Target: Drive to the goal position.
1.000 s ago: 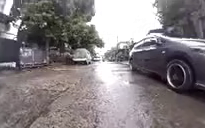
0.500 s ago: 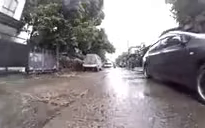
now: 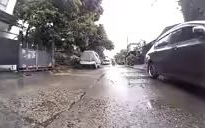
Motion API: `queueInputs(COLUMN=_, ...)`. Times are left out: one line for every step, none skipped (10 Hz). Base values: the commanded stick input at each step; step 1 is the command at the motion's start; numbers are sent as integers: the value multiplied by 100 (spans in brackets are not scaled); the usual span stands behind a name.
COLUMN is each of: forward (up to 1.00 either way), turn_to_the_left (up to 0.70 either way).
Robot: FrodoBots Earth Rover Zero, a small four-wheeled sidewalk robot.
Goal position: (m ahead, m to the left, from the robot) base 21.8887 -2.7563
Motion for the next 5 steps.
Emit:
queueInputs(forward=100, turn_to_the_left=-1)
queueInputs(forward=100, turn_to_the_left=-22)
queueInputs(forward=100, turn_to_the_left=-9)
queueInputs(forward=100, turn_to_the_left=-24)
queueInputs(forward=100, turn_to_the_left=0)
